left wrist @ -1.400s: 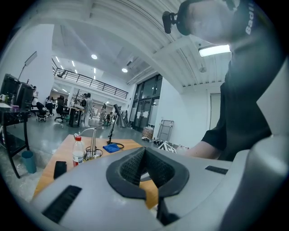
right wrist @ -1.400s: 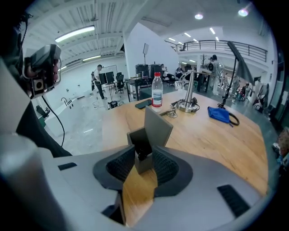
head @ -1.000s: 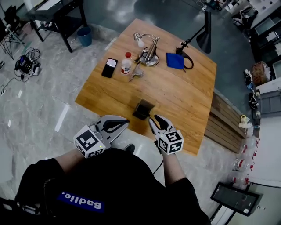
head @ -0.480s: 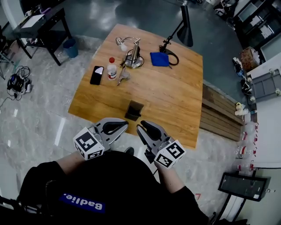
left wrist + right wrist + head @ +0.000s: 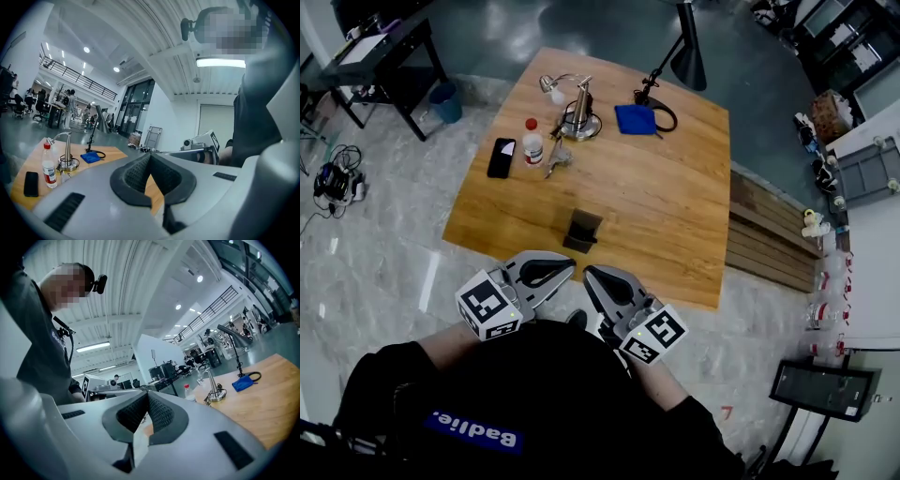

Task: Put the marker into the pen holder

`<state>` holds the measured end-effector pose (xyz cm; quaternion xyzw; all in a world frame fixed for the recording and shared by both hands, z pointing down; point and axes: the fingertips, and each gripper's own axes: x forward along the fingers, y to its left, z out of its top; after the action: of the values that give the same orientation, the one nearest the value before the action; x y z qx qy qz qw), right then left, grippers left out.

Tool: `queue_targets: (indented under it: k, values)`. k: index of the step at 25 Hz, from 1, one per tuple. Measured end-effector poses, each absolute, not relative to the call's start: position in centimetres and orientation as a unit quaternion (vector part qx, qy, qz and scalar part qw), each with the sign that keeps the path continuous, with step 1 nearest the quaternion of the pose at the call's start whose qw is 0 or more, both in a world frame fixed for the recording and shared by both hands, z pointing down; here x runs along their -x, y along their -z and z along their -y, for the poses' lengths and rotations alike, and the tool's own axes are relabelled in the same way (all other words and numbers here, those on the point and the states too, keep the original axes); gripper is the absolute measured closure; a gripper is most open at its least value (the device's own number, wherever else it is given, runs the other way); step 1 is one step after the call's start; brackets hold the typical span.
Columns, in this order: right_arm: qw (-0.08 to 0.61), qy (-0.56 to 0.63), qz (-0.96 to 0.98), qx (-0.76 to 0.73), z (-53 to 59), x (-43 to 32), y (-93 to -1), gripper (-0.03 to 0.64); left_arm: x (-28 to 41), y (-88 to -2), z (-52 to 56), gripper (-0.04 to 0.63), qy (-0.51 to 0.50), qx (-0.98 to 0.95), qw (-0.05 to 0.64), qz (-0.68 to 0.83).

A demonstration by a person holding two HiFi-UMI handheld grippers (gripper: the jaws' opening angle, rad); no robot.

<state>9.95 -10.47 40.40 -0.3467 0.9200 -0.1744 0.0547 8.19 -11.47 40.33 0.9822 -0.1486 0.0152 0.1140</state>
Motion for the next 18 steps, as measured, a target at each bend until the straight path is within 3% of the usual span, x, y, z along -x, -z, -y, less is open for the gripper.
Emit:
queue_targets:
  k: [18]
  values:
    - [0.027, 0.132, -0.915, 0.381, 10.59, -10.58, -41.01, 0.611, -9.0, -41.35, 10.72, 0.592, -0.031, -0.984, 0.11, 0.136]
